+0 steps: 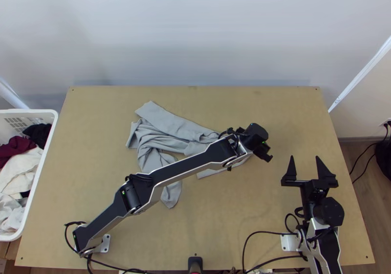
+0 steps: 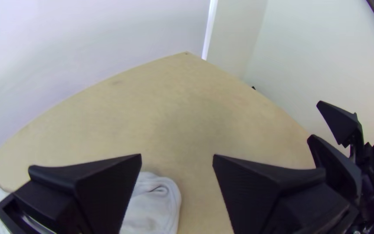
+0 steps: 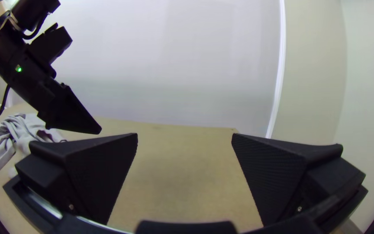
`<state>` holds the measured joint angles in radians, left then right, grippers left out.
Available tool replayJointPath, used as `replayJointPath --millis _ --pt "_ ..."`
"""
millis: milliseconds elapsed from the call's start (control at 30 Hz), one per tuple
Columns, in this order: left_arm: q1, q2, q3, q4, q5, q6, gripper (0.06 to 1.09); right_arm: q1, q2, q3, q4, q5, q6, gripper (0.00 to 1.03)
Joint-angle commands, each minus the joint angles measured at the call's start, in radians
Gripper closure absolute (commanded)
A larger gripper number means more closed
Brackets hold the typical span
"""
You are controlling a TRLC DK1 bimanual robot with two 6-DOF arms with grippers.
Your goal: Fold the t-shirt
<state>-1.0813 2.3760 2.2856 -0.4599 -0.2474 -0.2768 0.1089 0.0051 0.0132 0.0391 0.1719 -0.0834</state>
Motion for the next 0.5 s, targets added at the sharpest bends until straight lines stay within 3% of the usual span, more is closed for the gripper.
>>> replayJointPath --millis 0,167,467 --pt "0.017 -0.046 0.021 0.003 0.007 0.002 0.10 -0.005 -0.007 -0.010 -0.011 0.009 -0.016 0.04" --pt "0.061 -0.144 0.008 -0.060 0.007 -0.002 0.10 -0.005 -0.007 -0.010 -0.011 0.009 -0.016 0.04" --pt "0.215 -0.333 -0.032 -0.321 -0.010 0.031 0.10 -0.005 -0.007 -0.010 -0.011 0.009 -0.016 0.04"
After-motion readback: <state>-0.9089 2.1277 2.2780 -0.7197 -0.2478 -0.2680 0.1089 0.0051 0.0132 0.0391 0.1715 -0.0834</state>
